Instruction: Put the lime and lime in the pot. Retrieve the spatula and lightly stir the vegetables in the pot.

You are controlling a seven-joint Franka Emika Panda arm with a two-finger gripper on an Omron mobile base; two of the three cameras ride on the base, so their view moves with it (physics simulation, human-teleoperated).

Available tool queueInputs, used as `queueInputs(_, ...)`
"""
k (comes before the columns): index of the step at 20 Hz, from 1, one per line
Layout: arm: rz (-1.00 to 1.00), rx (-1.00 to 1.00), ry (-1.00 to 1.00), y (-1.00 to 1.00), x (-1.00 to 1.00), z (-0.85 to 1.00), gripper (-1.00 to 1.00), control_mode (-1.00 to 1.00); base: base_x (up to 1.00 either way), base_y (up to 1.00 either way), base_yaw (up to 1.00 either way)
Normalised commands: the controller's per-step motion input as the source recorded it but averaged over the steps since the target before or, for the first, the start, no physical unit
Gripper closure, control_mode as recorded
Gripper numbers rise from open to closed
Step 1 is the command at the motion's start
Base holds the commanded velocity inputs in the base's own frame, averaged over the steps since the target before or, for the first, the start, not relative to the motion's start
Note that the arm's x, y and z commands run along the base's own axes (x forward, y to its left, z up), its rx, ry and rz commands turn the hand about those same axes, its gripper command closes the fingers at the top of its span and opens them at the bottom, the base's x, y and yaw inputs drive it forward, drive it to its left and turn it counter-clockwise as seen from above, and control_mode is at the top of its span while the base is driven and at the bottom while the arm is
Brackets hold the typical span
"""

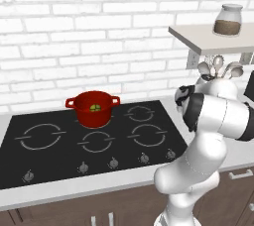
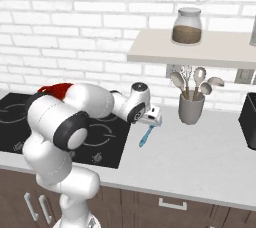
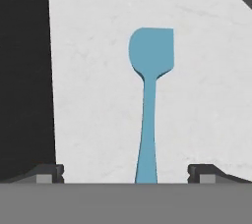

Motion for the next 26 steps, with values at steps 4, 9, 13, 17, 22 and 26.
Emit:
queueInputs(4,0.0,0.0,0.04,-0.43,-0.03,-0.29,-1.0,-1.0,0.0,0.0,0.0)
queueInputs(9,0.0,0.0,0.03,-0.14,0.0,-0.32,-1.0,-1.0,0.0,0.0,0.0)
queueInputs(13,0.0,0.0,0.02,0.06,0.02,-0.31,-1.0,-1.0,0.0,0.0,0.0)
queueInputs(17,0.0,0.0,0.01,0.13,0.01,-0.28,-1.0,-1.0,0.0,0.0,0.0)
queueInputs(22,0.0,0.0,0.02,0.09,0.0,-0.26,-1.0,-1.0,0.0,0.0,0.0)
queueInputs(26,0.0,0.0,0.04,0.02,0.0,-0.3,-1.0,-1.0,0.0,0.0,0.0)
